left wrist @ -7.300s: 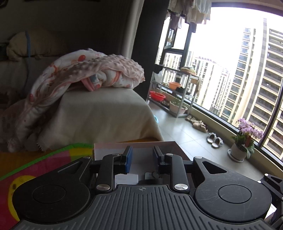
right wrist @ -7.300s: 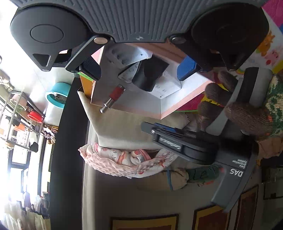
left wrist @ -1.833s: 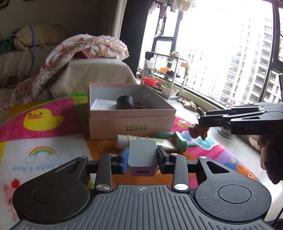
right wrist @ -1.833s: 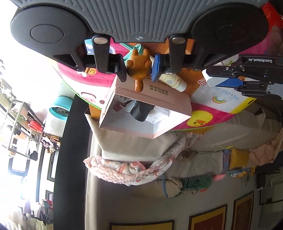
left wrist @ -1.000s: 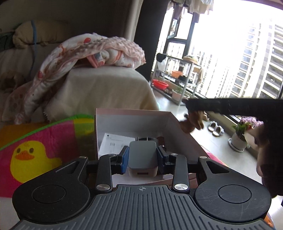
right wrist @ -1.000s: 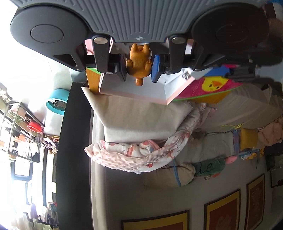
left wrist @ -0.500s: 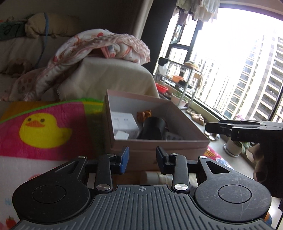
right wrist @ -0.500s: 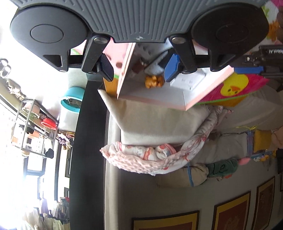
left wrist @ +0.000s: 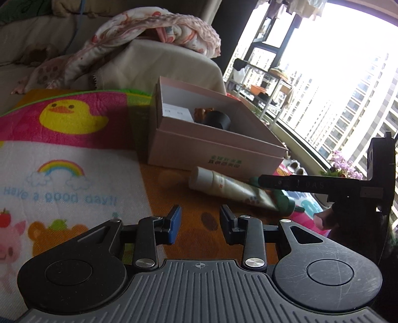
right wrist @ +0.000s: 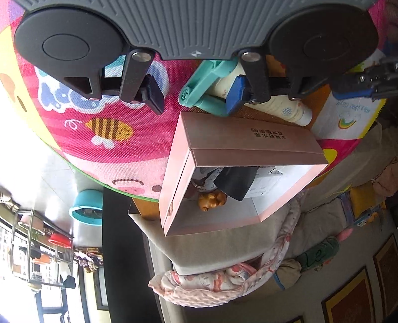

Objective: Organize rigid objects
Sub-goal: 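Close the left gripper on the white lotion tube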

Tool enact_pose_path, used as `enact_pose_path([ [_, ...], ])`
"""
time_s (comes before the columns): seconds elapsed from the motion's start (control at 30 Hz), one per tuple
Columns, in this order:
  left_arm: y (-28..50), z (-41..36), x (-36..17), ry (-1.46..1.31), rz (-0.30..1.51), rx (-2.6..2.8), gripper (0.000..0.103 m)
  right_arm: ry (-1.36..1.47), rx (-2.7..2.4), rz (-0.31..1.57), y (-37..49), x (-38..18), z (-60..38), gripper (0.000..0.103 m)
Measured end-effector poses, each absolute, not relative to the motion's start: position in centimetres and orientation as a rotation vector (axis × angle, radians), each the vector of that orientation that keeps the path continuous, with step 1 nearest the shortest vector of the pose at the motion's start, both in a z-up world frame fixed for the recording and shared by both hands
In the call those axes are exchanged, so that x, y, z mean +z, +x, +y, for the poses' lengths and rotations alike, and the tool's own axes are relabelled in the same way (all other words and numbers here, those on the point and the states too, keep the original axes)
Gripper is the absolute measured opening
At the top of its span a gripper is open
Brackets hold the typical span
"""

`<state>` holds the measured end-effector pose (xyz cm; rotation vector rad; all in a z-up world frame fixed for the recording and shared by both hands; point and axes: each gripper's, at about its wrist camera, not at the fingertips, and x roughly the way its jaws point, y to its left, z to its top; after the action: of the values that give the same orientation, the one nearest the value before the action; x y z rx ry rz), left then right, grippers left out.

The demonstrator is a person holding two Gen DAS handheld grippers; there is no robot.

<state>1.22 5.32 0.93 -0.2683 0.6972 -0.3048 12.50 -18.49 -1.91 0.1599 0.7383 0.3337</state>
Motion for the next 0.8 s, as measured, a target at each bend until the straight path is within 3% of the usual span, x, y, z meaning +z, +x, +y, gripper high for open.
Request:
enact_pose_path([
  [0.13,1.0,6.4,0.7,-0.295,0.703,-0.261,0.037,0.124,0.43,0.745,10.6,-1.9,-16.3,0.048],
  [0.5,2.0,5.4,1.1,-0.31,0.685,-0.234,0.037,-0.016,0.653,0.744,3.0,-1.4,-12.0,0.047],
  [0.8,5.2,1.1,0.2,-0.091,0.695,-0.161,0.039,-0.01,0.471,0.708,2.6,-1.7,-15.9,0.072],
])
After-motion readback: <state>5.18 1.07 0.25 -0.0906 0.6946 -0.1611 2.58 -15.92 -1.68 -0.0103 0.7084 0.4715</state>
